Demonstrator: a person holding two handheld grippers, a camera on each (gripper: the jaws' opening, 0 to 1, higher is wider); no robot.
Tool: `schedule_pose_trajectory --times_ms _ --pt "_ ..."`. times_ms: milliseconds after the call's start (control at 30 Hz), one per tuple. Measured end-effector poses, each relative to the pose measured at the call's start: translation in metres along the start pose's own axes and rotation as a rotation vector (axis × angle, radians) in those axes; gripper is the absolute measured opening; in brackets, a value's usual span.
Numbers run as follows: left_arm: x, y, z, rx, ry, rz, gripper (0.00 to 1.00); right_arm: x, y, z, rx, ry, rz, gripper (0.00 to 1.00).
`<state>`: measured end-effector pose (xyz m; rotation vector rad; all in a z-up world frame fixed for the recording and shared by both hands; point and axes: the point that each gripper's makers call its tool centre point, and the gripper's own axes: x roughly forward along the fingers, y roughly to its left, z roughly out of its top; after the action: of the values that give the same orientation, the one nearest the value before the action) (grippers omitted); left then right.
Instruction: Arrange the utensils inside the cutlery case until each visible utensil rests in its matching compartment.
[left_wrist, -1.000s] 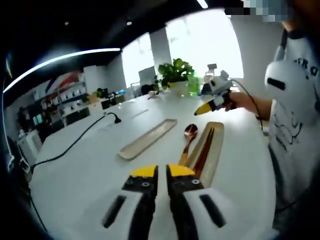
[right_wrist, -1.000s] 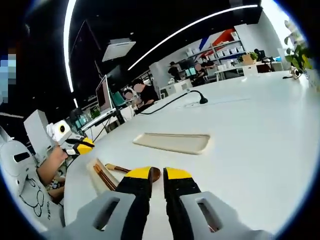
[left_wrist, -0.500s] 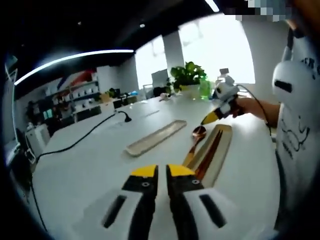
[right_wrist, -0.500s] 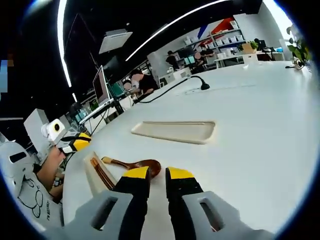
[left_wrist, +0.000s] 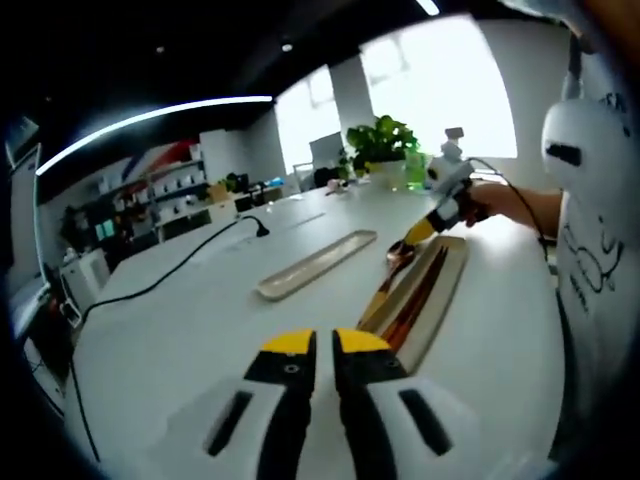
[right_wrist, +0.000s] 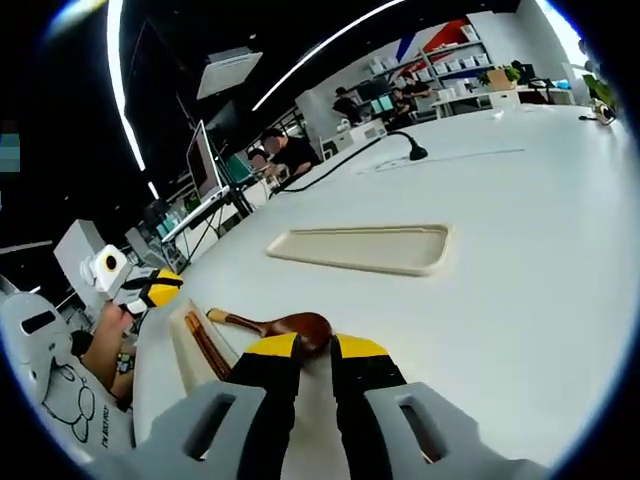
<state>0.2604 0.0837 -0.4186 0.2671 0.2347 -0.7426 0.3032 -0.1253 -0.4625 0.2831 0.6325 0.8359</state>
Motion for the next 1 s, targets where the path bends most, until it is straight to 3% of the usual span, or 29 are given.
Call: schedule_pose_trajectory --times_ms 467,700,1000 --pt "-0.004 0.002 -0.011 0.001 0.015 0.019 0.06 0.005 0.001 0.004 0.063 -0.017 -0.016 0.03" --pt "-0.004 0.002 -0.01 0.0 0.006 0.02 0.06 0.004 0.005 0.006 0.152 -0.053 0.021 0.01" --pt "-0.003 0.002 -0.009 0.005 -0.003 0.022 0.06 -0.001 0.009 0.013 0.182 -0.09 0.046 0.01"
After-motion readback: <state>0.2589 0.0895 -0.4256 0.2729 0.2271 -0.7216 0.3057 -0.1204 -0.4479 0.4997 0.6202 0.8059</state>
